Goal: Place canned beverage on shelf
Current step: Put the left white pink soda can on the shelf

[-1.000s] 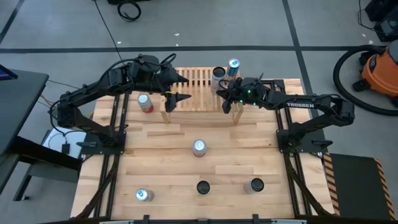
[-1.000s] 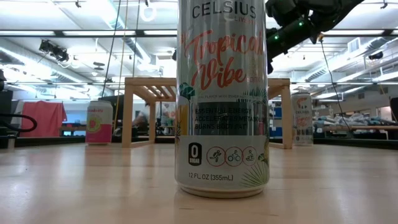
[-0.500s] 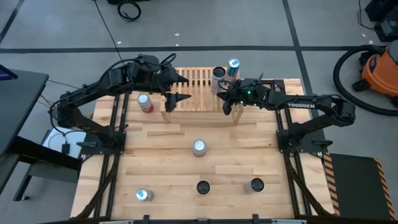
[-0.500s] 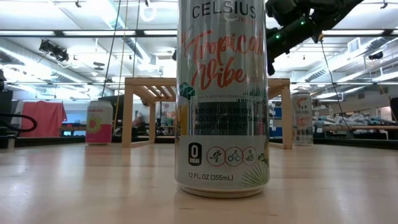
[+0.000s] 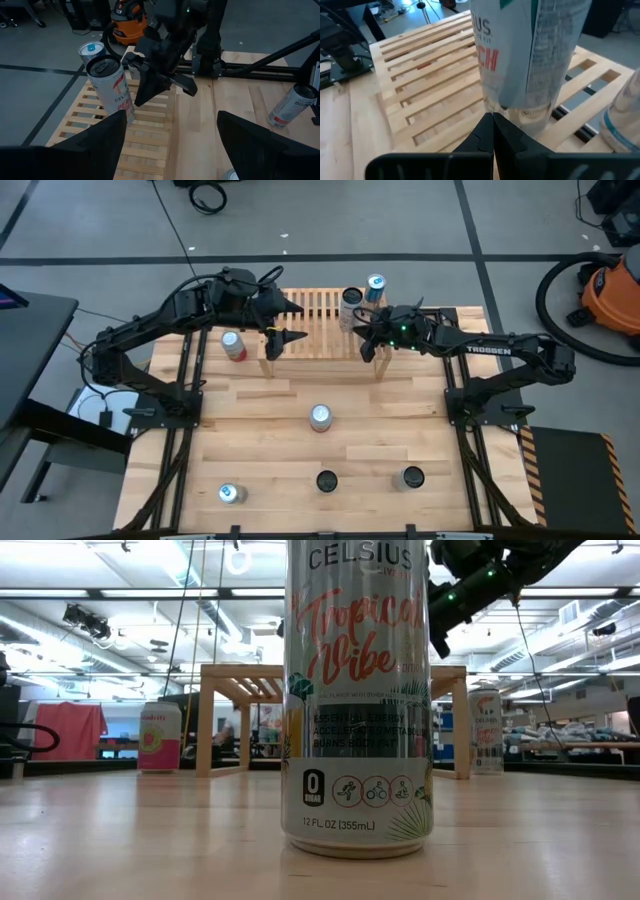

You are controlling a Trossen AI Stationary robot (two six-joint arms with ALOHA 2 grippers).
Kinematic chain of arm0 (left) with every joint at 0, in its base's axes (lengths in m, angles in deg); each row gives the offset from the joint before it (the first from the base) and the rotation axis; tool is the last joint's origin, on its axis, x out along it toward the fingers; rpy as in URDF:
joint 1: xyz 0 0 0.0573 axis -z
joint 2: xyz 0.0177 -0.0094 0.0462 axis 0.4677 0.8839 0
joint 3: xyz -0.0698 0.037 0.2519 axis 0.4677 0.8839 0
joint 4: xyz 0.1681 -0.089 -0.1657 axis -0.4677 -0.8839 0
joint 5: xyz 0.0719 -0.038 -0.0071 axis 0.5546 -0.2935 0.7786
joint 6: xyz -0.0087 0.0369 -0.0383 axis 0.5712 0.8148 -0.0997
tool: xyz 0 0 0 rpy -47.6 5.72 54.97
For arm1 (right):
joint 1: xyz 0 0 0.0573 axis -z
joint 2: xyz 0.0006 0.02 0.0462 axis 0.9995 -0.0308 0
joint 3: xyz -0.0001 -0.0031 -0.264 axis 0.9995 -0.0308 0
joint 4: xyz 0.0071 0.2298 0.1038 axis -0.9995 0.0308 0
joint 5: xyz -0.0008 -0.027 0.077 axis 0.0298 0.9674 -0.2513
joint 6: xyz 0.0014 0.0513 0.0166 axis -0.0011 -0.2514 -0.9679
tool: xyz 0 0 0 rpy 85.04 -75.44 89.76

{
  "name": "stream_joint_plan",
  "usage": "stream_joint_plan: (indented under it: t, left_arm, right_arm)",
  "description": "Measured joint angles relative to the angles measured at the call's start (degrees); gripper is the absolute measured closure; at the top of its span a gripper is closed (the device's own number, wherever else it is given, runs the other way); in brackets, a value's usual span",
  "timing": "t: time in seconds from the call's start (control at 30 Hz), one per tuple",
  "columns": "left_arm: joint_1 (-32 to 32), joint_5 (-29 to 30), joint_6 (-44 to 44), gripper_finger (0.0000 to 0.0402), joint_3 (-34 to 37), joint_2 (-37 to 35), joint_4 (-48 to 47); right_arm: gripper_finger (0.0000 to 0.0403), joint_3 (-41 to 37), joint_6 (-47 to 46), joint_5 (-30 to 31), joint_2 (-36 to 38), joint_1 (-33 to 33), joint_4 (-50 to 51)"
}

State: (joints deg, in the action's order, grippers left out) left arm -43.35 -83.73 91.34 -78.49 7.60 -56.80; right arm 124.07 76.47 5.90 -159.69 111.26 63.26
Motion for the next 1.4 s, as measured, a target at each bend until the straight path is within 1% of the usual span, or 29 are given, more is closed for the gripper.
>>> stream_joint_plan:
  t: [0.1, 0.27, 0.8, 1.13, 1.4]
  left_arm:
    - [0.0, 0.0, 0.0, 0.0088, 0.0, 0.0, 0.0]
    - [0.0, 0.0, 0.0, 0.0088, 0.0, 0.0, 0.0]
    - [0.0, 0.0, 0.0, 0.0088, 0.0, 0.0, 0.0]
    - [0.0, 0.0, 0.0, 0.0088, 0.0, 0.0, 0.0]
    - [0.0, 0.0, 0.0, 0.0088, 0.0, 0.0, -0.1]
  right_arm:
    - [0.0398, 0.0, -0.3, 0.2, 0.0, 0.0, 1.0]
    - [0.0398, 0.0, -0.4, 2.6, 0.0, 0.1, 1.6]
    - [0.0398, 0.0, 0.1, 2.0, -0.9, 1.9, -1.1]
    - [0.0398, 0.0, -0.4, 1.9, -1.7, 2.0, -2.9]
    - [0.0398, 0.0, -1.0, 0.4, -1.4, -1.1, -2.9]
